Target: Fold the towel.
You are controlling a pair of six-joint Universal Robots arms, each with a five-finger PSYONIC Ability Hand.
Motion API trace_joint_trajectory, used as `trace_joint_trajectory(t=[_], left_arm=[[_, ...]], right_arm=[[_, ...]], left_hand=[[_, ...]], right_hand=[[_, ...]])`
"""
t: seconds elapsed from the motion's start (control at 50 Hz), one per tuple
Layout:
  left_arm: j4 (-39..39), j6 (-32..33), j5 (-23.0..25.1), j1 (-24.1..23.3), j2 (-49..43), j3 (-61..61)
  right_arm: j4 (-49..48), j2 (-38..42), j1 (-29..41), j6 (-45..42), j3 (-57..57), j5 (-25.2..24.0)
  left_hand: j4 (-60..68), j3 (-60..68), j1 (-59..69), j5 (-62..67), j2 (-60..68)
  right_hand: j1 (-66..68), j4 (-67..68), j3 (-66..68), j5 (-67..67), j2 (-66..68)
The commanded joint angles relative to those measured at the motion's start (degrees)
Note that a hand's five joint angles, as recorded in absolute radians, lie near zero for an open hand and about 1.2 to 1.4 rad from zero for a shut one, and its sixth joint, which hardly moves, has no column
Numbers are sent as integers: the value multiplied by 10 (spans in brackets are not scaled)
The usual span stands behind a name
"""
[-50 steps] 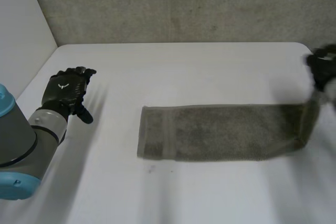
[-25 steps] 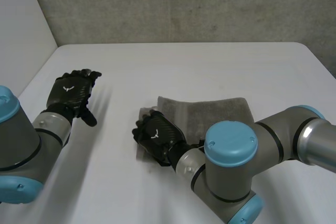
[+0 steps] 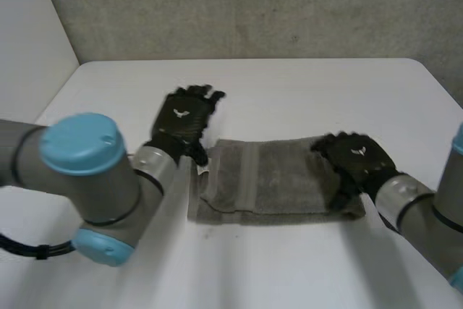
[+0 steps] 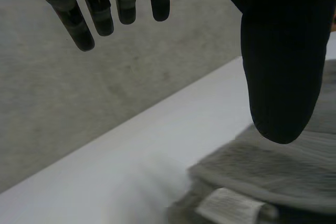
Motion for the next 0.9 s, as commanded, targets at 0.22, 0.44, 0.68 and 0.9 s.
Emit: trace_joint_trajectory(t=[0.22, 0.44, 0.68, 0.9], left_arm=[[-86, 3, -60, -22, -37, -36], [-102, -1, -83, -3, 85, -111], [-104, -2, -118, 66, 171, -149], [-91, -11, -113, 60, 161, -102]], right_arm=[[-77, 36, -64, -96, 35, -3], [-80, 47, 115, -105, -108, 29], [0, 204, 327, -177, -234, 23], [7, 98, 295, -87, -189, 37]], left_hand=[[4, 5, -3, -16, 5], [4, 5, -3, -16, 5], [4, 5, -3, -16, 5], [4, 5, -3, -16, 5]], right_hand=[[673, 664, 676, 659, 665], [673, 664, 676, 659, 665], [673, 664, 676, 659, 665], [-27, -36, -24, -41, -35]])
